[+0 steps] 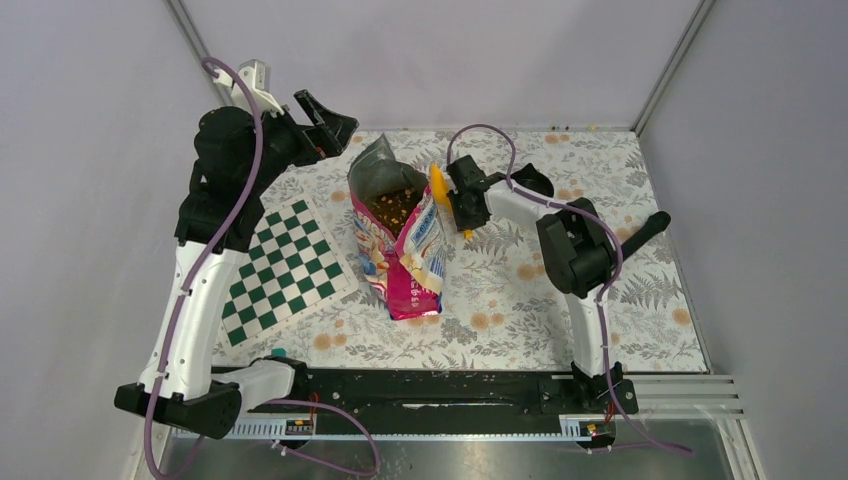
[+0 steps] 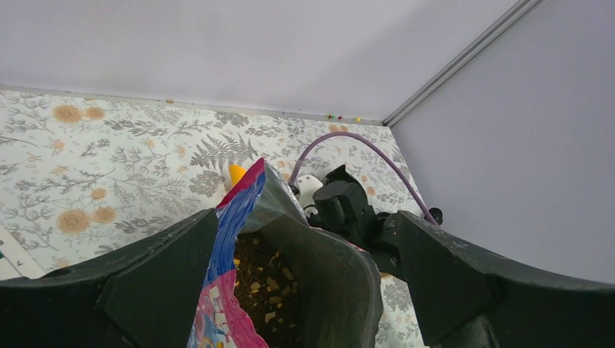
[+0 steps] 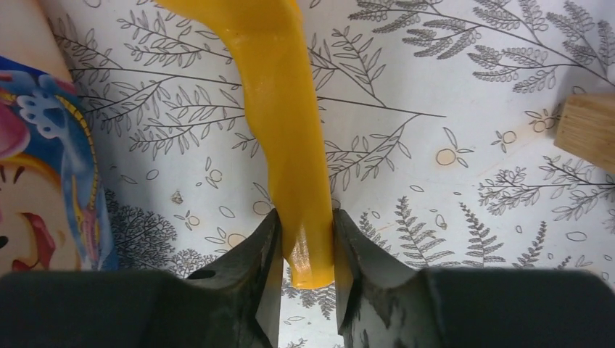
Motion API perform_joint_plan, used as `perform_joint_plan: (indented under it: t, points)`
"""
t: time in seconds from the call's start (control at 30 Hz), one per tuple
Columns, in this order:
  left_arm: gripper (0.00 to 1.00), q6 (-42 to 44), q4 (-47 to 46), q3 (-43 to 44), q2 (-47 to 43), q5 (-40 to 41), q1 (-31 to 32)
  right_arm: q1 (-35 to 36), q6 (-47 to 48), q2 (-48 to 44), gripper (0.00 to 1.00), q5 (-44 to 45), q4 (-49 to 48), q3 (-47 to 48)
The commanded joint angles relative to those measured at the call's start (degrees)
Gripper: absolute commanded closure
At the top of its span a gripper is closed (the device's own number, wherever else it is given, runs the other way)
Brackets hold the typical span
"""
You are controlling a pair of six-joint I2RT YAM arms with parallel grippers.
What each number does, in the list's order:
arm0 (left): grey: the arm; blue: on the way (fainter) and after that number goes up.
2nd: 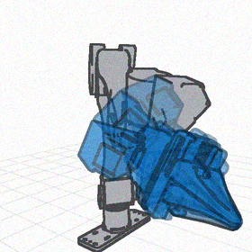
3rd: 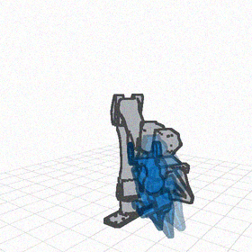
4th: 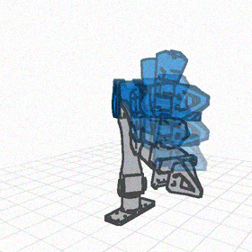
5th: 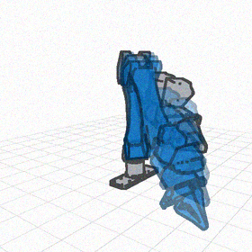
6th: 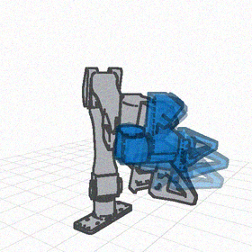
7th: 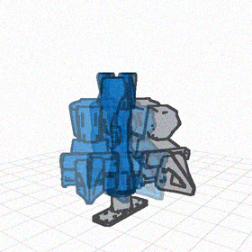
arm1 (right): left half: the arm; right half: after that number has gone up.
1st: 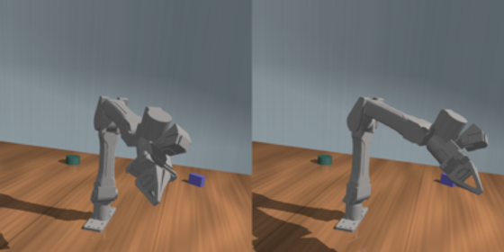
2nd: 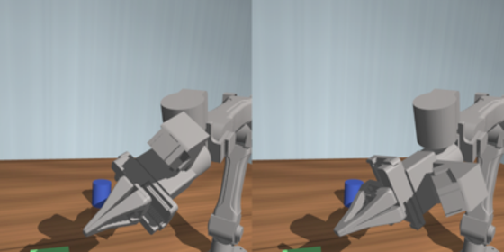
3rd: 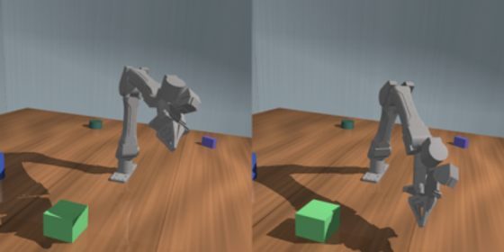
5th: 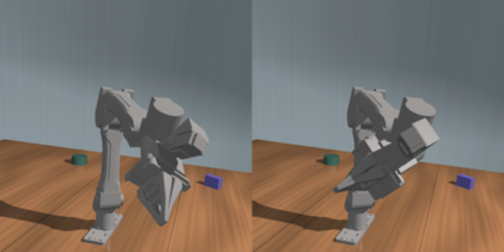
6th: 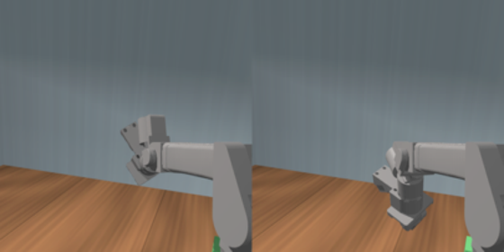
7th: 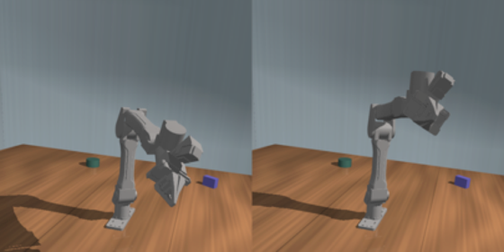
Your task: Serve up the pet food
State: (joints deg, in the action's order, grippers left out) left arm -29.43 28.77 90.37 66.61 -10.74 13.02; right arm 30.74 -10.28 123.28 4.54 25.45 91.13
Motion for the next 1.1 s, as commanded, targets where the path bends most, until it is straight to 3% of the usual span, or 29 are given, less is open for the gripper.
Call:
perform_joint_plan:
  t: [0.0, 0.1, 0.37, 0.6, 0.7, 0.93, 1.07]
  points:
    - [0.06, -1.53, -3.2, 0.05, 0.6, -2.8, -0.36, 0.37, 2.33, -3.7, 0.93, 6.83, 0.37, 1.72]
    - [0.06, -1.84, -3.22, 0.07, 0.89, -3.35, -0.4, 0.29, 4.39, -8.45, 1.0, 10.0, 0.89, 2.29]
    - [0.06, -1.92, -4.11, 0.62, 1.61, -7.12, -0.36, 0.06, 7.78, -23.94, 1.0, 10.63, 0.37, 3.7]
    - [0.08, -9.11, -8.65, 1.0, 3.99, -12.5, -0.36, 1.51, 15.75, -35.64, 1.0, -0.84, -4.7, 0.76]
    - [0.1, -13.48, -10.73, 1.77, 5.96, -16.29, -0.28, 4.54, 20.87, -40.04, 1.0, -1.19, -9.29, -2.52]
    - [0.1, -17.37, -10.36, 3.52, 6.67, -17.58, -0.18, 11.85, 36.53, -42.3, 1.0, 11.09, -14.22, -4.89]
    - [0.09, -19.21, -10.74, 2.92, 5.53, -18.45, -0.18, 15.76, 49.06, -41.79, 1.0, 20.81, -23.22, -7.04]
